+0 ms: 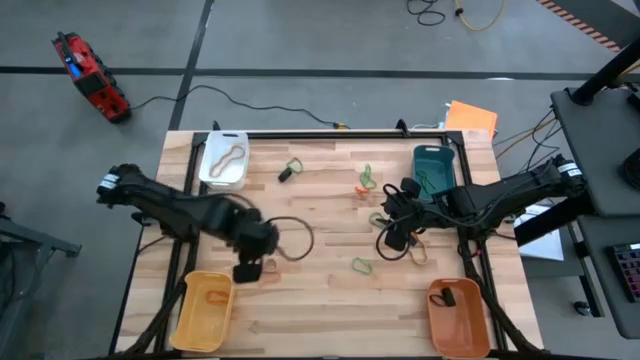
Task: Sort rubber bands into baskets
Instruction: Put the orange rubber band into the yellow bin, then put the brown rubber band into the white bin
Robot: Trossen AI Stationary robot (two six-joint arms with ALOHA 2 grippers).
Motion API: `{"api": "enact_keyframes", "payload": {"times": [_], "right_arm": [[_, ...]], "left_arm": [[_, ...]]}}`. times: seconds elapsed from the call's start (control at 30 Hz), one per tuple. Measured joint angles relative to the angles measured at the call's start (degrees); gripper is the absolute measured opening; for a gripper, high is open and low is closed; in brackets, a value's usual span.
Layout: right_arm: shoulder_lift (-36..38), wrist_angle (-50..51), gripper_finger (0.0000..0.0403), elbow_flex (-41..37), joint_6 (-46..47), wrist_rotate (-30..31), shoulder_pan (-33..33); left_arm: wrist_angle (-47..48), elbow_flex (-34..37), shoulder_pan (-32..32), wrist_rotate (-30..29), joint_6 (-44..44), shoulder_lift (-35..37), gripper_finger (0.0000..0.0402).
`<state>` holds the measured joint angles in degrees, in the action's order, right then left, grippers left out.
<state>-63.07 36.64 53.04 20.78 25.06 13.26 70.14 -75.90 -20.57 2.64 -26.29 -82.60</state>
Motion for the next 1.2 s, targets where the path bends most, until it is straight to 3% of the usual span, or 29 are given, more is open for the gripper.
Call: {"api": "enact_keyframes", "payload": {"times": [0.27, 0.5, 0.83, 1.0, 1.2], "right_arm": [[0.0, -1.77, 0.0199, -0.02, 0.13, 0.0, 0.0], [-0.12, -2.86, 0.0199, -0.02, 0.15, 0.0, 0.0], [-0.81, -4.21, 0.0199, -0.02, 0.17, 0.0, 0.0], [-0.81, -4.39, 0.0199, -0.02, 0.09, 0.0, 0.0], [-0.81, -4.49, 0.0199, -0.02, 0.17, 0.0, 0.0]], "left_arm": [[6.47, 0.28, -14.38, 9.25, -22.51, 4.3, 0.0], [6.23, 1.79, -24.54, 10.13, -34.56, 5.13, 0.0], [-2.51, 9.35, -30.28, 13.03, -44.87, 4.73, 0.0], [-2.71, 13.66, -32.09, 14.08, -50.94, 4.71, 0.0], [-2.62, 14.71, -32.75, 14.84, -52.27, 4.69, 0.0]]}}
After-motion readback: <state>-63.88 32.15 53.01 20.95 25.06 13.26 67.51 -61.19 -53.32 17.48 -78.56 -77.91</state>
